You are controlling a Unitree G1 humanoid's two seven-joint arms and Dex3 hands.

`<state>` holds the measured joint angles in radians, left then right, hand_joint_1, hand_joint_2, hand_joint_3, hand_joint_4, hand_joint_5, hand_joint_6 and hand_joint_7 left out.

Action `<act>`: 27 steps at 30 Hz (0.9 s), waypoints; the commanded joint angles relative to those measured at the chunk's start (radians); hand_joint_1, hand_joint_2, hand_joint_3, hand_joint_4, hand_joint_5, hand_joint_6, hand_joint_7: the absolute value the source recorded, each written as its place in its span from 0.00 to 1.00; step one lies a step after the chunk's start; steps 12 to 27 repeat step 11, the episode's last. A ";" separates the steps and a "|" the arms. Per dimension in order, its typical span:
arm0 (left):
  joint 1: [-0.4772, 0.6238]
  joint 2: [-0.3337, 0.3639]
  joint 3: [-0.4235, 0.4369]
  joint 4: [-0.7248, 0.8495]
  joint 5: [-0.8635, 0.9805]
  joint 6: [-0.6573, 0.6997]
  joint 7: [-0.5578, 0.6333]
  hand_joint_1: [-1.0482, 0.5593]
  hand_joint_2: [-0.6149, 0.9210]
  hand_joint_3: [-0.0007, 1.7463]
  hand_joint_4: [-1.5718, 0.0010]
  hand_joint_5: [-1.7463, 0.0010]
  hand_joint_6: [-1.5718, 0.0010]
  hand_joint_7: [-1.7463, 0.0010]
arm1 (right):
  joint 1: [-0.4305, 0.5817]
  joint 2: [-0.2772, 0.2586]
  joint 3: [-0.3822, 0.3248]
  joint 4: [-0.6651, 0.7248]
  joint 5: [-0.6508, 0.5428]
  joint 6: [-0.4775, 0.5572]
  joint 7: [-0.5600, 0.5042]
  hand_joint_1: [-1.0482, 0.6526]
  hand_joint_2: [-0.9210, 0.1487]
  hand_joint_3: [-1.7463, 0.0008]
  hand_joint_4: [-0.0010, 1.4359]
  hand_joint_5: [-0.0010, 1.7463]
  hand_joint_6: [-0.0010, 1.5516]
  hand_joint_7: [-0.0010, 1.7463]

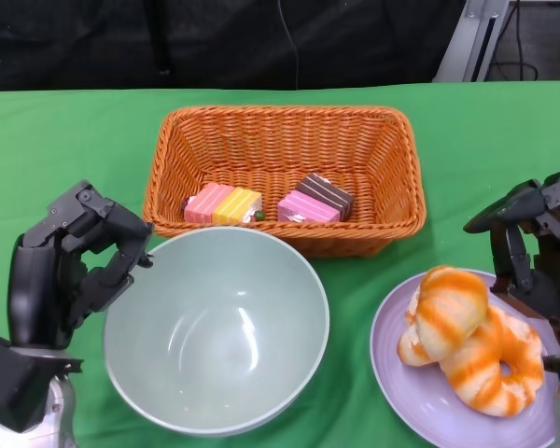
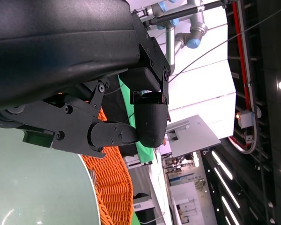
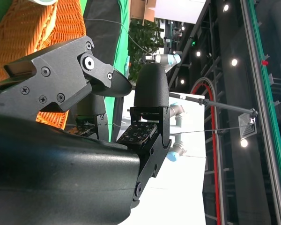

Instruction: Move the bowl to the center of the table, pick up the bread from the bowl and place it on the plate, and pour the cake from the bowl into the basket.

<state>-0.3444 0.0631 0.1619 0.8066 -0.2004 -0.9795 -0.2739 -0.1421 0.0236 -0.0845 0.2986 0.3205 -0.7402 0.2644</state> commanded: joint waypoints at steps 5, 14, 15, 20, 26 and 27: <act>-0.007 0.021 0.014 0.005 -0.004 0.003 -0.010 0.53 1.00 0.16 0.54 0.01 0.55 0.14 | -0.007 0.006 -0.019 0.001 -0.024 0.000 -0.002 0.57 0.17 0.52 0.50 0.91 0.44 0.74; -0.003 0.016 0.018 0.002 -0.014 0.005 -0.020 0.54 1.00 0.16 0.54 0.01 0.54 0.15 | -0.005 0.012 -0.022 -0.002 -0.014 0.008 0.009 0.56 0.16 0.53 0.50 0.91 0.44 0.75; -0.003 0.016 0.018 0.002 -0.014 0.005 -0.020 0.54 1.00 0.16 0.54 0.01 0.54 0.15 | -0.005 0.012 -0.022 -0.002 -0.014 0.008 0.009 0.56 0.16 0.53 0.50 0.91 0.44 0.75; -0.003 0.016 0.018 0.002 -0.014 0.005 -0.020 0.54 1.00 0.16 0.54 0.01 0.54 0.15 | -0.005 0.012 -0.022 -0.002 -0.014 0.008 0.009 0.56 0.16 0.53 0.50 0.91 0.44 0.75; -0.003 0.016 0.018 0.002 -0.014 0.005 -0.020 0.54 1.00 0.16 0.54 0.01 0.54 0.15 | -0.005 0.012 -0.022 -0.002 -0.014 0.008 0.009 0.56 0.16 0.53 0.50 0.91 0.44 0.75; -0.003 0.016 0.018 0.002 -0.014 0.005 -0.020 0.54 1.00 0.16 0.54 0.01 0.54 0.15 | -0.005 0.012 -0.022 -0.002 -0.014 0.008 0.009 0.56 0.16 0.53 0.50 0.91 0.44 0.75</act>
